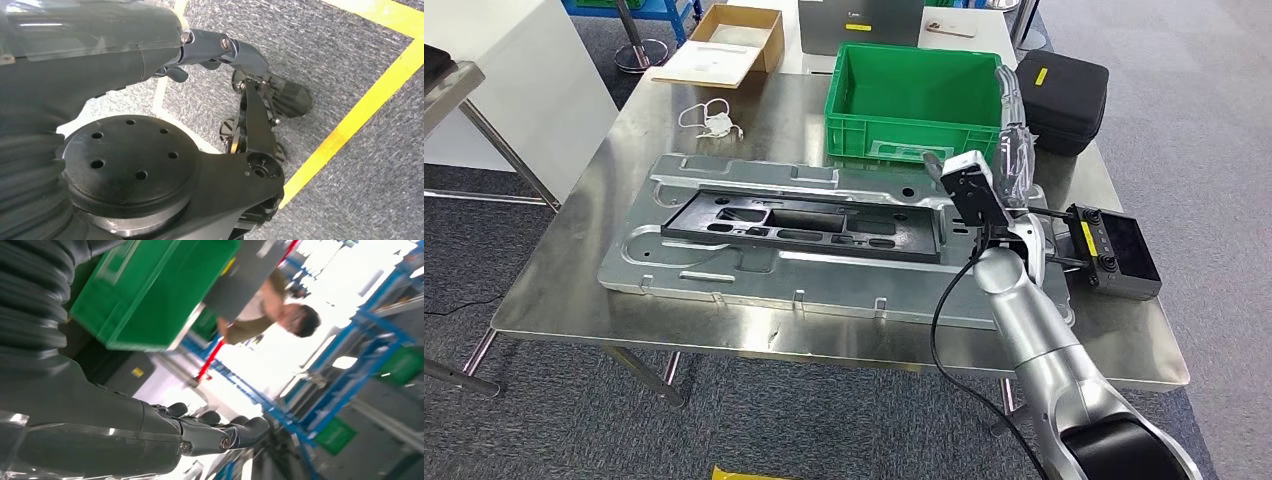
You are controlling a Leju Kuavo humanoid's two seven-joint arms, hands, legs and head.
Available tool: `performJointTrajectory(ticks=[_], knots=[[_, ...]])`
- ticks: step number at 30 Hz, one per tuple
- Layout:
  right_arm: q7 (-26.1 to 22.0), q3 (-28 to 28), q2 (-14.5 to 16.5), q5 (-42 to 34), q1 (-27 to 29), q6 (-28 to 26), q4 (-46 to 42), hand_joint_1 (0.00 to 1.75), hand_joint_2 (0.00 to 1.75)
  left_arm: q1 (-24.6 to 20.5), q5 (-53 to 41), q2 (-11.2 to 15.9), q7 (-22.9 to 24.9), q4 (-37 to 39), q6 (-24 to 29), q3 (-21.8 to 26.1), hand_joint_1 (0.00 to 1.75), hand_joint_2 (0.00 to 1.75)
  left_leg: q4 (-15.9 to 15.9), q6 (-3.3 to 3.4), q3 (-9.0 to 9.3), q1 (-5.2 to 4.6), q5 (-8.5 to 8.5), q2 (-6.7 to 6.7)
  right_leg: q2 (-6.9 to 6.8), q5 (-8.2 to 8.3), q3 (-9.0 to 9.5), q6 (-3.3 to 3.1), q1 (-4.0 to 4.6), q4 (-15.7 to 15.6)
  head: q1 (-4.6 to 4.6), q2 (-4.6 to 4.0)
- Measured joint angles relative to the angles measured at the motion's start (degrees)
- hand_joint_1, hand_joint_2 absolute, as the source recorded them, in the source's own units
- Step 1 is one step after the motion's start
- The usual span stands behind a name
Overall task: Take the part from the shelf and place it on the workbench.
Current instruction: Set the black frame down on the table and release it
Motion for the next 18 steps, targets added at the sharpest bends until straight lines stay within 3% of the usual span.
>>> performJointTrajectory(ticks=[6,10,16,18], knots=[[-0.88,-1.01,-0.68,-0.16,-1.68,-0.49,3.31,0.0,1.75,0.01,-0.13,0.0,-0.14,0.0,0.13,0.04,0.0,1.75,0.0,0.0,-0.01,0.0,0.0,0.0,-0.02,-0.01,0.0,0.0,0.0,0.0,0.0,0.0],[-5.8,-3.32,-1.4,-3.34,-2.76,-0.33,7.66,0.0,1.75,-0.03,-0.4,0.0,-0.16,0.0,0.47,0.86,0.0,1.75,-0.02,-0.02,0.01,0.0,-0.02,0.05,0.06,-0.01,0.0,0.0,0.0,0.0,0.0,0.0],[-8.22,-2.63,-0.28,-8.48,0.83,0.58,0.83,0.0,1.75,0.0,-0.37,-0.09,-0.61,0.0,1.06,1.49,0.0,1.75,-0.06,-0.02,0.01,0.01,-0.02,0.01,0.02,-0.02,0.0,0.0,0.02,0.0,0.0,0.0],[-8.61,-1.51,0.53,-9.98,3.79,0.3,-5.04,0.0,1.75,0.01,-0.31,-0.16,-0.94,0.0,1.39,1.93,0.0,0.87,-0.07,-0.03,0.02,0.01,-0.03,0.01,0.03,-0.04,0.0,-0.01,0.02,0.0,-0.01,0.0]])
